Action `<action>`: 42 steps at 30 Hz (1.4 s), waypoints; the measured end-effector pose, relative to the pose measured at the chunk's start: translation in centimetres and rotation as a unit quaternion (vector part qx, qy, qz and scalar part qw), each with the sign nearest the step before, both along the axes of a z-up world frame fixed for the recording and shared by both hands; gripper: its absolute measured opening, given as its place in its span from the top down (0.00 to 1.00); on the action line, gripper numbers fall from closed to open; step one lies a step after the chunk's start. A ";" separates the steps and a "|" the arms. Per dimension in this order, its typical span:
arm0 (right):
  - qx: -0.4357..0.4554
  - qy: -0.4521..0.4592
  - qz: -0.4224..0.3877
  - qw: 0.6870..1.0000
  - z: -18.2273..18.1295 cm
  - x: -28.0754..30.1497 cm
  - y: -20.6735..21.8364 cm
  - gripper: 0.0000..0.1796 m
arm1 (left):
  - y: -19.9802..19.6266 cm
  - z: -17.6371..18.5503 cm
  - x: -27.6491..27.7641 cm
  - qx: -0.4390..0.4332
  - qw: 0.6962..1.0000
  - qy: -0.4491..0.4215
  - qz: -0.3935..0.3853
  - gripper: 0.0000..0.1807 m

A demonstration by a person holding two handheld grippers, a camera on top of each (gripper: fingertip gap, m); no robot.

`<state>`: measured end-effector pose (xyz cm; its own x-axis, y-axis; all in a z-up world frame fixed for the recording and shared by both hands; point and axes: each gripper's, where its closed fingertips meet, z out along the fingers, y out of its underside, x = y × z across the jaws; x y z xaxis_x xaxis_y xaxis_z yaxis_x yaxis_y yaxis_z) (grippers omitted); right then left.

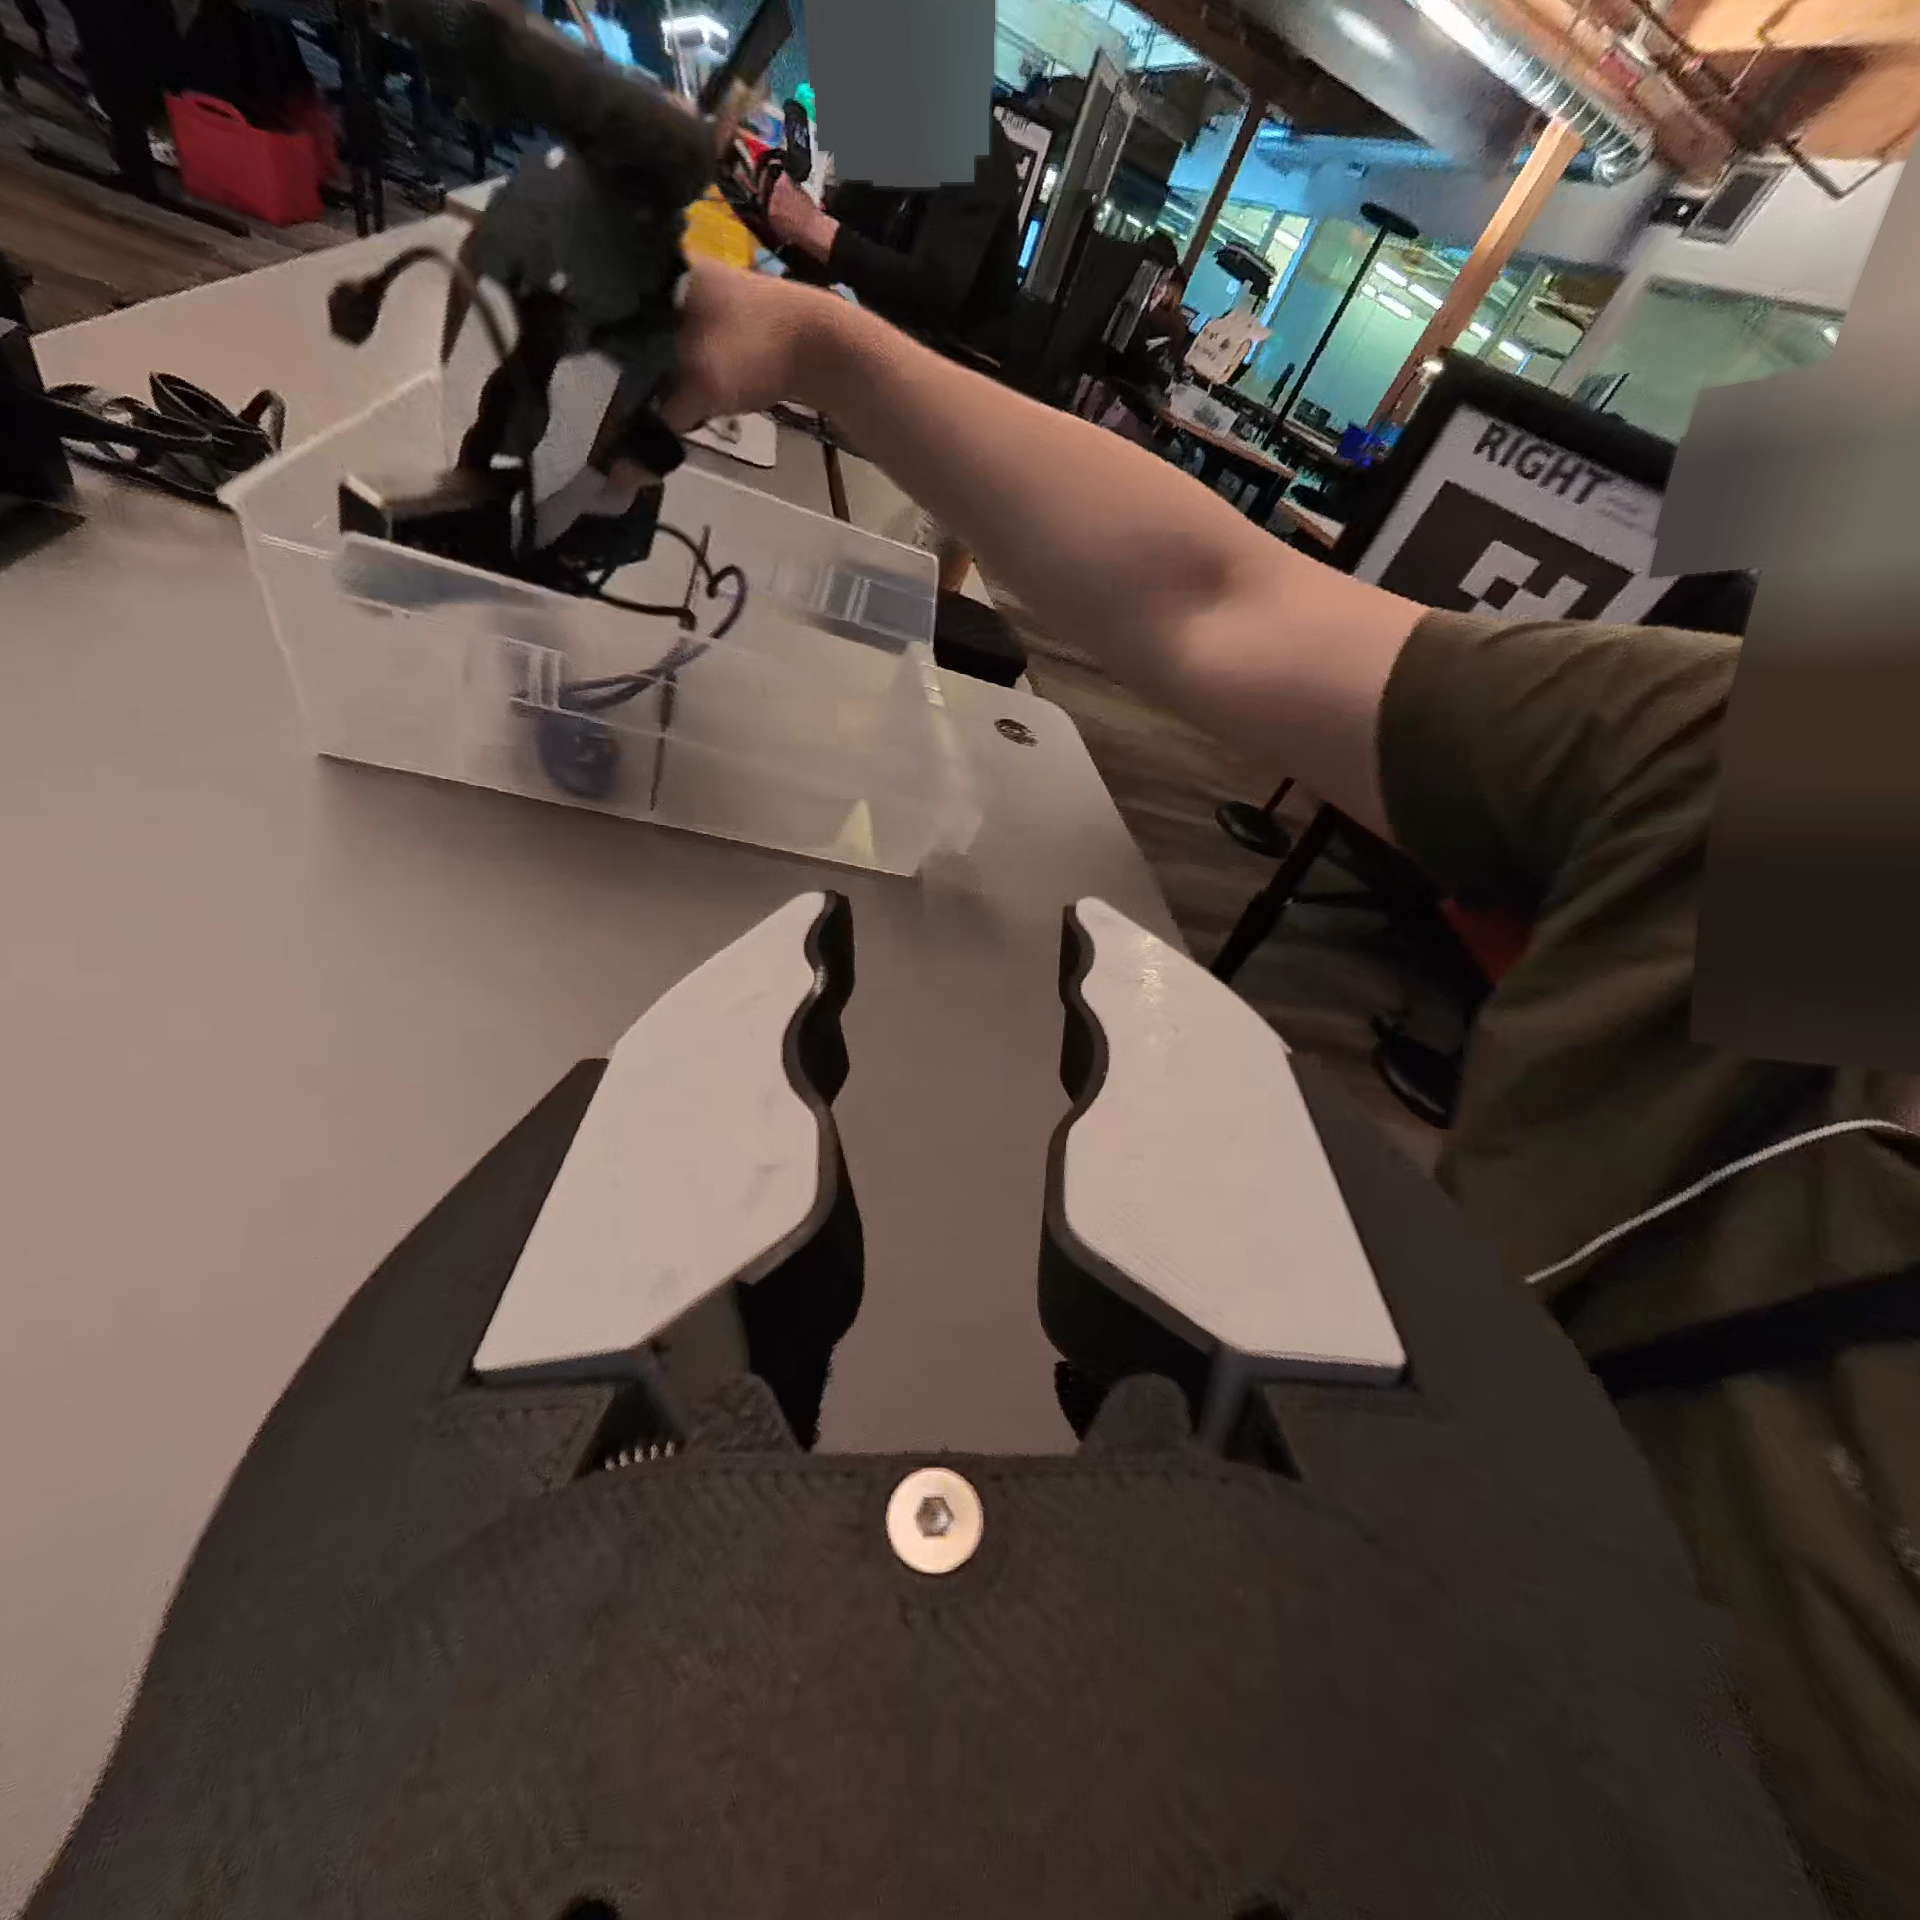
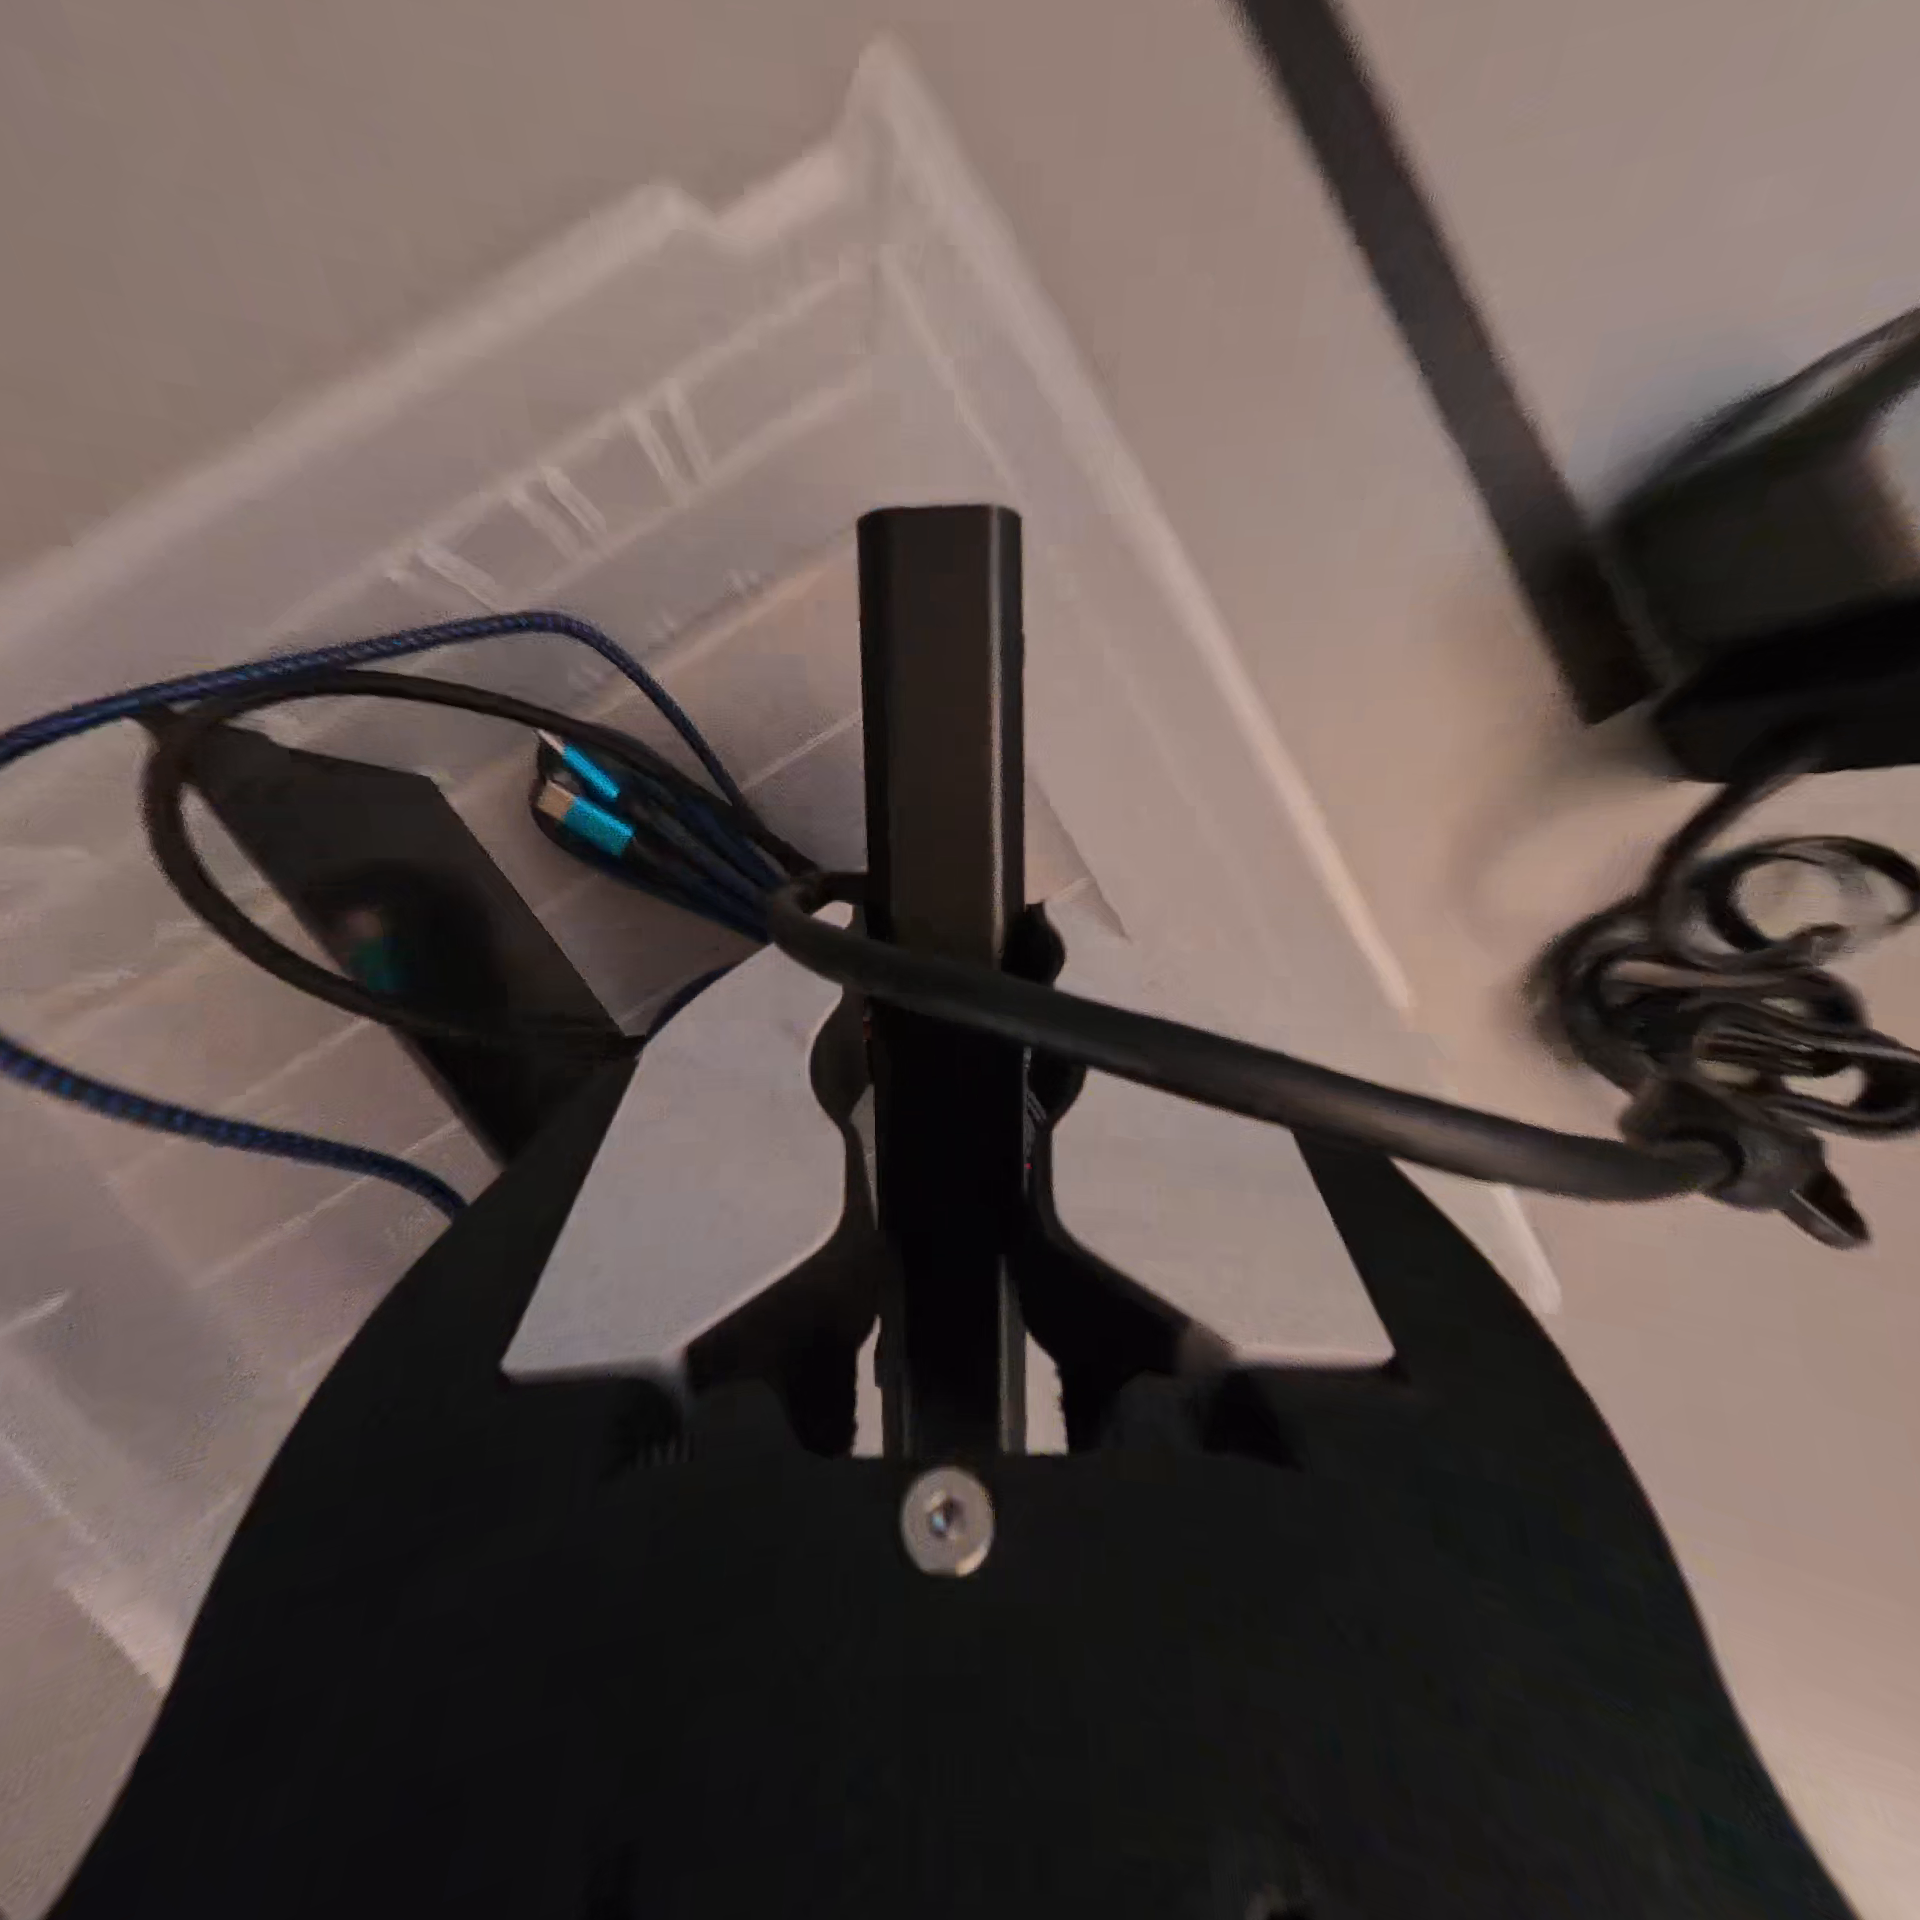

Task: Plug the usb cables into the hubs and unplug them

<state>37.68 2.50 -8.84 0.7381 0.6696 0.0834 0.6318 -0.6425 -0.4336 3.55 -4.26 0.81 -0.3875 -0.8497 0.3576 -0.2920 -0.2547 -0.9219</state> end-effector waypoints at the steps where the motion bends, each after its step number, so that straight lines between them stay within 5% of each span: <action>1: -0.022 -0.014 0.006 1.000 -1.3 -0.1 0.0 0.85 | -0.3 -0.1 -0.8 -0.001 1.000 -0.001 0.004 0.80; 4: -0.062 -0.027 0.011 0.998 -3.9 -0.6 -0.2 0.84 | -0.8 -0.5 -3.3 0.002 1.000 0.001 0.018 0.80; 8: -0.042 -0.036 -0.040 0.998 -3.0 0.5 0.3 0.81 | -1.1 -1.0 -6.5 -0.015 0.999 0.006 0.042 0.80; 15: 0.062 -0.094 -0.085 0.990 5.1 2.0 -2.1 0.82 | -1.7 0.4 -13.3 -0.011 0.995 -0.037 0.097 0.81; 19: 0.101 0.013 -0.246 0.964 8.6 1.6 0.4 0.82 | -1.6 0.3 -16.2 -0.026 0.988 -0.051 0.144 0.82; 23: 0.040 0.085 -0.370 0.924 7.1 0.8 3.6 0.84 | -3.0 0.7 -18.2 -0.038 0.984 -0.069 0.159 0.84; 26: -0.053 0.015 -0.395 0.917 3.7 0.6 2.9 0.84 | -4.3 0.6 -19.4 -0.009 0.982 -0.068 0.175 0.84; 32: -0.012 -0.044 -0.376 0.925 1.4 1.4 4.4 0.92 | -5.6 0.0 -20.3 -0.029 0.984 -0.069 0.160 0.85; 36: 0.094 0.047 -0.356 0.929 2.9 -0.3 4.8 0.97 | -6.0 -0.7 -20.1 -0.055 0.985 -0.075 0.147 0.85; 42: 0.308 0.123 -0.151 0.931 4.5 -2.9 2.1 0.97 | -6.4 -2.1 -19.8 -0.060 0.986 -0.061 0.144 0.86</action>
